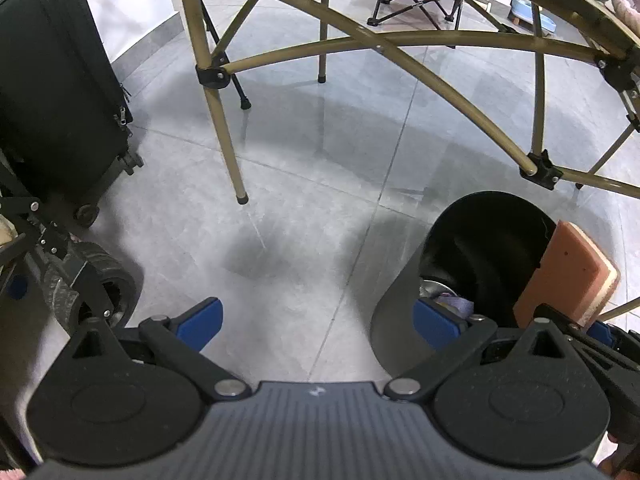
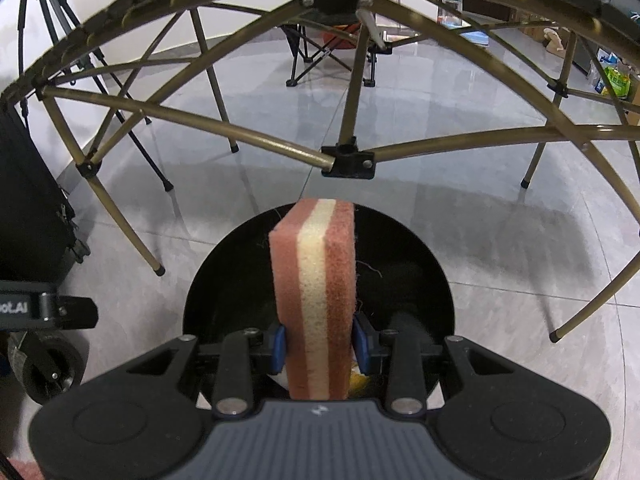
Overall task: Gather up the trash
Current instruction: 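Move the right gripper over the bin and release the sponge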
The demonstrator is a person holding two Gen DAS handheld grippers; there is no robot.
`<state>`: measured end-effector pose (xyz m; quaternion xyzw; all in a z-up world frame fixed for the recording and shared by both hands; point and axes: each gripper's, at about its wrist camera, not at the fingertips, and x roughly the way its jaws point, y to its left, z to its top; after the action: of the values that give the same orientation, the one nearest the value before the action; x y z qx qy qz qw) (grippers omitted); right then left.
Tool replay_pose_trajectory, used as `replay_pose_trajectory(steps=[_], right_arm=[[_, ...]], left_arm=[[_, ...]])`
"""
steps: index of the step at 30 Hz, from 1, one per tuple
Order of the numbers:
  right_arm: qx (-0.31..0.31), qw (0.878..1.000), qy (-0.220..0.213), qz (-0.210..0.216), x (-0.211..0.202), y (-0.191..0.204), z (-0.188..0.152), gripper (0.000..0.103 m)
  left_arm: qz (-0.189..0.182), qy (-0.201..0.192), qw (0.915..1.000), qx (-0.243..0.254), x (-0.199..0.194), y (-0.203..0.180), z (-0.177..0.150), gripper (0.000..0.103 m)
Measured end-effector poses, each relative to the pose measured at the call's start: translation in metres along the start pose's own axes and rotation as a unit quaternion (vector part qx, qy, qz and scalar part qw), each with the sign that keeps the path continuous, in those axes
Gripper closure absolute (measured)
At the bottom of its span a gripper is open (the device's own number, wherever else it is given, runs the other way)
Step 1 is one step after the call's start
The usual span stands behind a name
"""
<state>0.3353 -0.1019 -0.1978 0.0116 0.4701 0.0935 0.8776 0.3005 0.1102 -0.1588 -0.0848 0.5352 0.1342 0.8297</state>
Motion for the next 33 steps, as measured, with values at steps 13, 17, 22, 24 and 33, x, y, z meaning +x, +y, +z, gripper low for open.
replay_pose_trajectory(steps=[13,17,22,24,33], right_arm=[[0.002,0.999,0.033,-0.006,0.025,0.011,0.001,0.071],[-0.001,0.999,0.043,-0.006,0.031,0.014,0.001,0.071],[-0.002,0.999,0.049,-0.007,0.035,0.015,0.001,0.071],[-0.002,0.999,0.051,-0.006,0.036,0.016,0.001,0.069],[-0.003,0.999,0.048,-0.01,0.036,0.018,0.004,0.003]], left_arm=[[0.009,0.01,0.9999,-0.007,0.008,0.017,0.0,0.0],[0.009,0.012,0.9998,-0.009,0.009,0.019,0.0,0.0],[0.009,0.012,0.9998,-0.009,0.009,0.022,0.0,0.0],[0.009,0.013,0.9998,-0.009,0.009,0.022,0.0,0.0],[0.01,0.014,0.9998,-0.01,0.01,0.021,-0.001,0.0]])
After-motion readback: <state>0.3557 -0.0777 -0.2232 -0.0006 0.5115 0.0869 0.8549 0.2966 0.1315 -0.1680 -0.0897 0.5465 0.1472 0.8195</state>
